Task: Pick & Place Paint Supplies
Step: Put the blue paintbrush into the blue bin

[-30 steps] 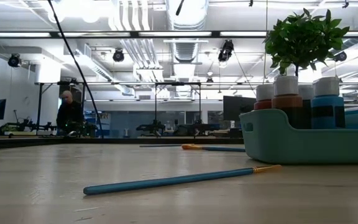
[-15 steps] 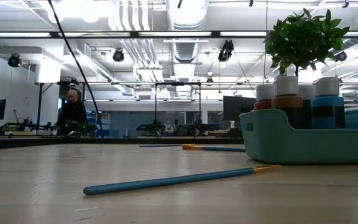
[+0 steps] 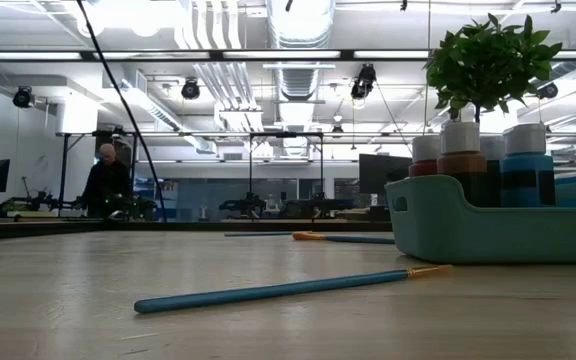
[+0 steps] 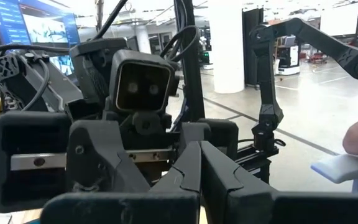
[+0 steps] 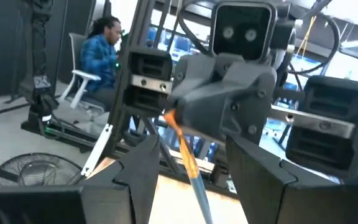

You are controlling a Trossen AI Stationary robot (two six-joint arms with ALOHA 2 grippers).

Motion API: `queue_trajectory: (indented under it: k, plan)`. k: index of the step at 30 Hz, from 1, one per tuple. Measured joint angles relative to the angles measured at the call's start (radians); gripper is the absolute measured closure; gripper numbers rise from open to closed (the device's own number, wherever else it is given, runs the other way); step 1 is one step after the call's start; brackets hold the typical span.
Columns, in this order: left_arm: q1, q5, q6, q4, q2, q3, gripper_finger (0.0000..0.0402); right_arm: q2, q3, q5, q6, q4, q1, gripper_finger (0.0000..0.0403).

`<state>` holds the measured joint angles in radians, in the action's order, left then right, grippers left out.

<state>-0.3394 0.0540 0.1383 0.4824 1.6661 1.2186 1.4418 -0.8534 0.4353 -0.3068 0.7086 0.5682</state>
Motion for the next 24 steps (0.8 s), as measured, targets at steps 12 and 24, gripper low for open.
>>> queue_trajectory:
  k: [12, 24]
  plan:
    - [0.0, 0.003, 0.001, 0.0, 0.0, 0.0, 0.0401, 0.0, -0.01, -0.002, 0.015, -0.048, 0.0, 0.0263]
    - [0.0, 0.01, 0.006, -0.004, -0.001, 0.0, 0.0397, 0.0, -0.01, -0.024, -0.012, -0.053, 0.001, 0.0389]
